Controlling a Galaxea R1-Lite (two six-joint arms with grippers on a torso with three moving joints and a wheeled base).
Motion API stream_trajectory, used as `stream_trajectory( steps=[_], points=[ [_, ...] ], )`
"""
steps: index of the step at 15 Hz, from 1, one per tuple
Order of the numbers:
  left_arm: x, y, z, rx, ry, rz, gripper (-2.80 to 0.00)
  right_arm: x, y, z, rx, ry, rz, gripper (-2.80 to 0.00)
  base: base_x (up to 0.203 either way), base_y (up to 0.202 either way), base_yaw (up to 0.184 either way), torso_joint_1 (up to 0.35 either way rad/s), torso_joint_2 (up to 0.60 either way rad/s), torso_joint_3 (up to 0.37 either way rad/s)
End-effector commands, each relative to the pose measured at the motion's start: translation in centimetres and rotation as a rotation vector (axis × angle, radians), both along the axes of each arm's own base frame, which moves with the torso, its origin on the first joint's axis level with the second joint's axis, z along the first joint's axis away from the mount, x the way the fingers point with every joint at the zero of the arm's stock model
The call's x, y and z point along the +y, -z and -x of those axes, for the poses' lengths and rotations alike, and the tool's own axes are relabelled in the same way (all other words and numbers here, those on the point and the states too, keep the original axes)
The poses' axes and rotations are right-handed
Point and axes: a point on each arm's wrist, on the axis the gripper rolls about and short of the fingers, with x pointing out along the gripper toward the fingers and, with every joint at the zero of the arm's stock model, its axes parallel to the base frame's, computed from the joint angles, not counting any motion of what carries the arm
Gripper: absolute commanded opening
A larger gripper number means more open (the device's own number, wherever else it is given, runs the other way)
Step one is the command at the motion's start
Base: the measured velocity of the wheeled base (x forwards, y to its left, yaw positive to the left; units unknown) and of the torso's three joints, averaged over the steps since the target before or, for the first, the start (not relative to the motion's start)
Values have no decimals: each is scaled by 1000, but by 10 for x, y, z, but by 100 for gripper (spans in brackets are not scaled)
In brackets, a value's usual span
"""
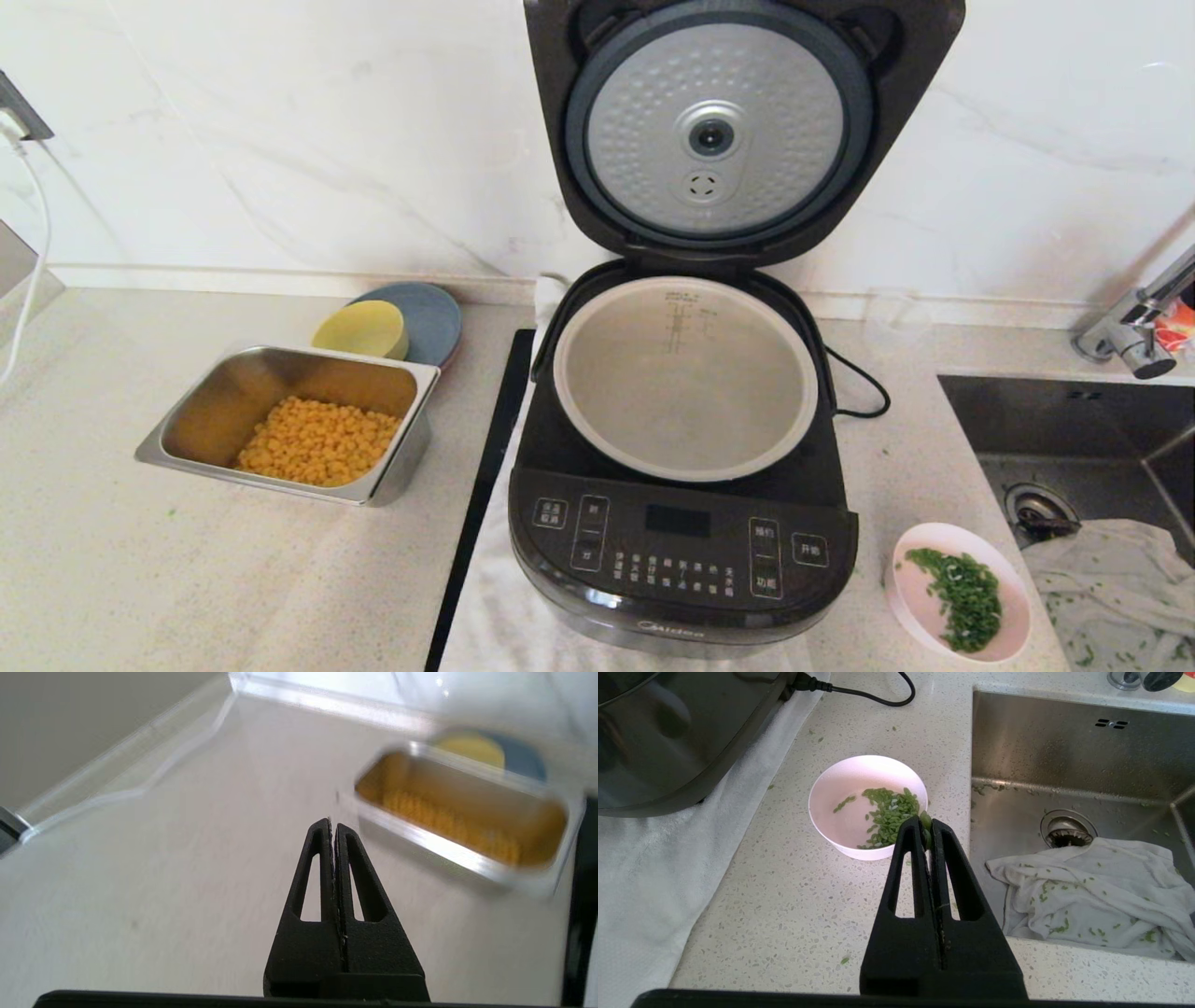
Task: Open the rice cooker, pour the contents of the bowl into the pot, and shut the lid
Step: Turn on the tap
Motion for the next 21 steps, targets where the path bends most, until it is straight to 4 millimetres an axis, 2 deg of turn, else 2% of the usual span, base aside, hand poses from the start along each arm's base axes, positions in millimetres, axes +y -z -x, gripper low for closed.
stream_trajectory(
  steps=[1,4,5,7,21],
  points=[
    [-2,41,20,-65,87,-20,-280,0,0,0,0,0,0,-280,0,0,0,0,0,0],
    [-9,69,14,51,357,-66,-280,0,0,0,0,0,0,-280,0,0,0,0,0,0],
    [-10,79,11,91,415,-88,-280,0,0,0,0,-1,0,-280,0,0,0,0,0,0],
    [-12,87,8,115,481,-62,-280,0,0,0,0,0,0,-280,0,0,0,0,0,0],
    [-11,87,8,99,476,-20,-280,0,-2,1,-1,4,7,-280,0,0,0,0,0,0]
  ],
)
